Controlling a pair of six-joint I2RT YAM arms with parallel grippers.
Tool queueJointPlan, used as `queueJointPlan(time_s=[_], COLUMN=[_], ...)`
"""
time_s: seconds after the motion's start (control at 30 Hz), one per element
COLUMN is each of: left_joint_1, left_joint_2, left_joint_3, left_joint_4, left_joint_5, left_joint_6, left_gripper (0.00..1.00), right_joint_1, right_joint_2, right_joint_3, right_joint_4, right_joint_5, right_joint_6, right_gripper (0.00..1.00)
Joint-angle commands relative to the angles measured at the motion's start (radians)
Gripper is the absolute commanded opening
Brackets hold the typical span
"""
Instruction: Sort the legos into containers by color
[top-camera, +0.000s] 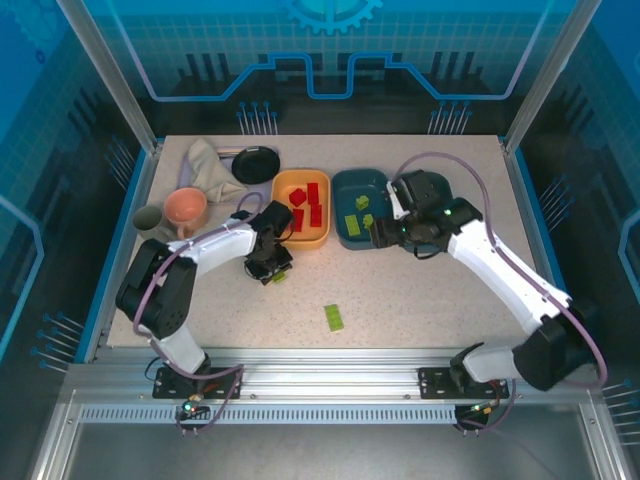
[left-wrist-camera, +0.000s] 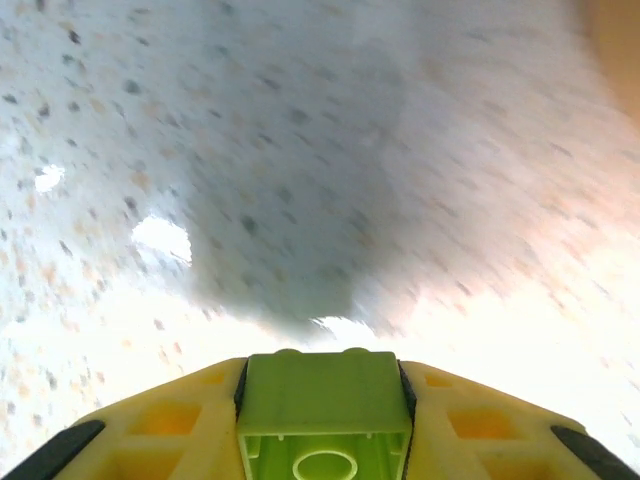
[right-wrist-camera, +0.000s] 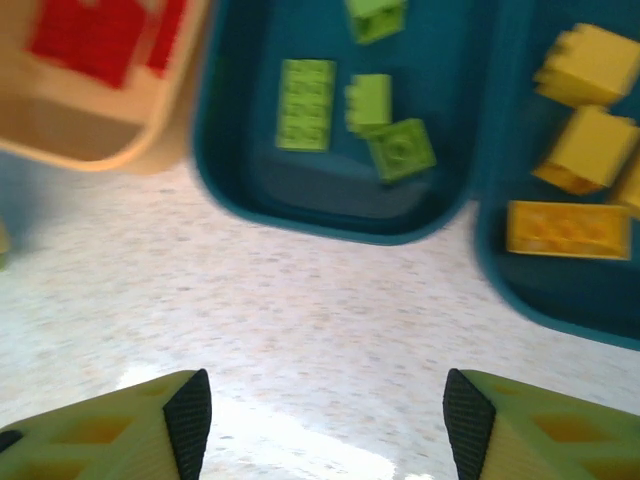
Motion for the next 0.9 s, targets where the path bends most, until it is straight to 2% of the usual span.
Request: queueJointPlan(time_s=[0.0, 0.1, 0.2, 0.43, 0.63, 0.87], left_joint_1=[-0.058, -0.080, -0.084, -0.092, -0.094, -0.093], left_joint_2=[-0.054, 0.028, 0.157, 0.477, 0.729, 0.852], left_joint_3=[0.177, 0.330, 0.498, 0.931, 1.256, 1.341], left_joint_4=[-0.059, -0.070, -0.068, -0.135, -0.219, -0.178], left_joint_5=[-0.029, -0.027, -0.020, 0.003, -0.023, -0.005], left_joint_6=[0.065, 0.111, 0.151, 0.234, 0.281, 0.304], left_gripper=[0.32, 0.31, 0.31, 0.31, 0.31, 0.36], right_joint_1=[-0.035, -0.038, -0.025, 0.017, 0.033, 0.065], right_joint_2=[-0.084, -0.123, -0.143, -0.187, -0.251, -0.276], right_joint_3=[-0.099, -0.176, -0.237, -0.316, -0.356, -0.376], right_joint_4=[0.125, 0.160, 0.163, 0.110, 0.069, 0.029], right_joint_5=[-0.283, -0.378, -0.389, -0.321, -0.283, -0.235], right_joint_6=[0.015, 0.031, 0.043, 0.038, 0.051, 0.044], right_gripper=[0.66, 0.66, 0.66, 0.66, 0.66, 0.67])
